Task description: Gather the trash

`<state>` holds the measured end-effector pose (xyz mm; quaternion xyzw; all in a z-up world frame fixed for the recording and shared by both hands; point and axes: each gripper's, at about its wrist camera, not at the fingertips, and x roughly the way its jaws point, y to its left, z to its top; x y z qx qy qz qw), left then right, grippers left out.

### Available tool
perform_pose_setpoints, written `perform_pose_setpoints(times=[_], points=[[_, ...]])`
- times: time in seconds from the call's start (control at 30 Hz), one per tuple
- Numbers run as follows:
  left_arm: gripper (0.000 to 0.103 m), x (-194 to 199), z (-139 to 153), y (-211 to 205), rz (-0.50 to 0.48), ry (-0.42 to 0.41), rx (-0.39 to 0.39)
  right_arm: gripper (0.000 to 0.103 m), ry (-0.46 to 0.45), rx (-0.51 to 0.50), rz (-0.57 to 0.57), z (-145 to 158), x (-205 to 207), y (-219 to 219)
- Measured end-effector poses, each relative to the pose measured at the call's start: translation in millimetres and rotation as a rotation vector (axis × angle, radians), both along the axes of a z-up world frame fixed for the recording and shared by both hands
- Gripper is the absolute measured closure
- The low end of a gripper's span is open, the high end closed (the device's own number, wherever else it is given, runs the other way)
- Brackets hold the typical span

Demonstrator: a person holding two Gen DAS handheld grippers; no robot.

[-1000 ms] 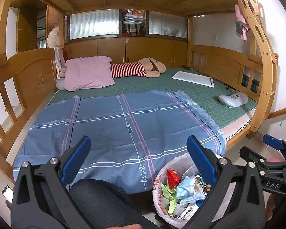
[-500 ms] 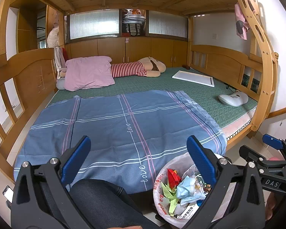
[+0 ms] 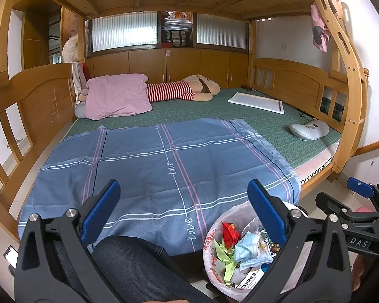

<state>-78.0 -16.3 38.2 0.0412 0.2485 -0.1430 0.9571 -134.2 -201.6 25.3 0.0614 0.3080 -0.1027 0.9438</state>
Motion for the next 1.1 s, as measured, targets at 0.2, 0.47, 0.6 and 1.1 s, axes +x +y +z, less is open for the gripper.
perform_pose_setpoints(times=[0.2,0.47,0.6,1.1], points=[[0.003,0,0,0,0.0,0.001,0.0,0.007,0.003,0.0,-0.001,-3,0,2],[0.003,0,0,0,-0.001,0.002,0.0,0.007,0.007,0.004,-0.002,-8,0,6],[0.003,0,-3,0,0.0,0.005,-0.002,0.007,0.012,0.007,-0.005,-13,0,9],[0.003,-2,-8,-5,-0.005,0.013,0.003,0.007,0.018,0.021,-0.018,-12,1,4]])
